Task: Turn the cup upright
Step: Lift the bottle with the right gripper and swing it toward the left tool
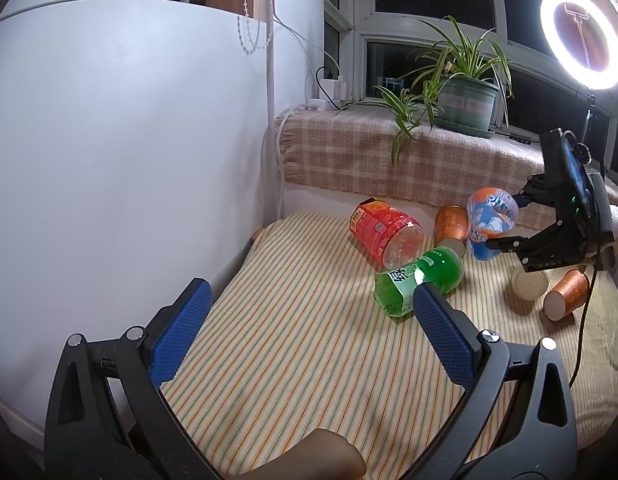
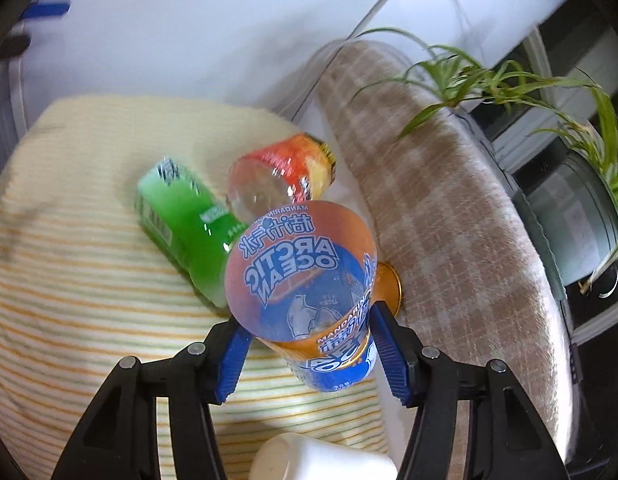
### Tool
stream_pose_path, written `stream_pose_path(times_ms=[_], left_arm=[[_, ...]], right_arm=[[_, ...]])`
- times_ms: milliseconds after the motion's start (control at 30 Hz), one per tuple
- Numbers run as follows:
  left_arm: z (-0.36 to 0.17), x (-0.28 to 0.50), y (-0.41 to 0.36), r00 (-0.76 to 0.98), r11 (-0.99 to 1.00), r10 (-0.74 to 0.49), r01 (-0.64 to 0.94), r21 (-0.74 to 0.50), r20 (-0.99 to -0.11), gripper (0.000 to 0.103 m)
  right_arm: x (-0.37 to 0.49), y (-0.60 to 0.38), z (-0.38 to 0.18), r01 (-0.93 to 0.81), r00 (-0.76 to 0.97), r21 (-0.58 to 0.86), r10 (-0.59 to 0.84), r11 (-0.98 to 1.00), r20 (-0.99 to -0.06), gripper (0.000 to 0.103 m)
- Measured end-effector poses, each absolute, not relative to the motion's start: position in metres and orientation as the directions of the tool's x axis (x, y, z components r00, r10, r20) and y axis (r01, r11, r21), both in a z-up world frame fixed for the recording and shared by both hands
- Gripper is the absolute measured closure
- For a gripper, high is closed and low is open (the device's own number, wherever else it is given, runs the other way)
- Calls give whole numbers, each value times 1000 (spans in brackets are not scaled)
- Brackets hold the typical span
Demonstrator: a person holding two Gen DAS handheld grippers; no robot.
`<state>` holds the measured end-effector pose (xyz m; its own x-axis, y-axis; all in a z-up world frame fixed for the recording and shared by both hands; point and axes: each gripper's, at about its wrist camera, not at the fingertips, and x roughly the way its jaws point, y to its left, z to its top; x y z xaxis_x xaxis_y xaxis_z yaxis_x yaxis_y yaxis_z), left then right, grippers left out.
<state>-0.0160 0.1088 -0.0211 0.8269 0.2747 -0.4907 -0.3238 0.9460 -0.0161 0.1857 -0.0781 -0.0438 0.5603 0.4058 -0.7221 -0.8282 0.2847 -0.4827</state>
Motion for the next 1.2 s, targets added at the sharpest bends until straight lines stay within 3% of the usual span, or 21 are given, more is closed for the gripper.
stream_pose_path(times_ms=[233,533,767,1200], left_arm=[[-16,-22,108,836,950,263,-311,-20,-481,1],[-9,-33,96,857,963,226,-267,-25,-463,1],[-6,-37,82,868,974,182,-222,-33,-462,1],[-19,-25,63,842,989,-5,-76,-127,-540,1]], right_arm=[[169,-92,-16,-857,501,-322,508,402,-700,43],[130,-121,-6,-853,353,52,648,519,-675,43],[111,-164,-21,-734,183,423,755,531,-630,43],[95,-192,-90,-404,-46,749,807,524,-589,41]])
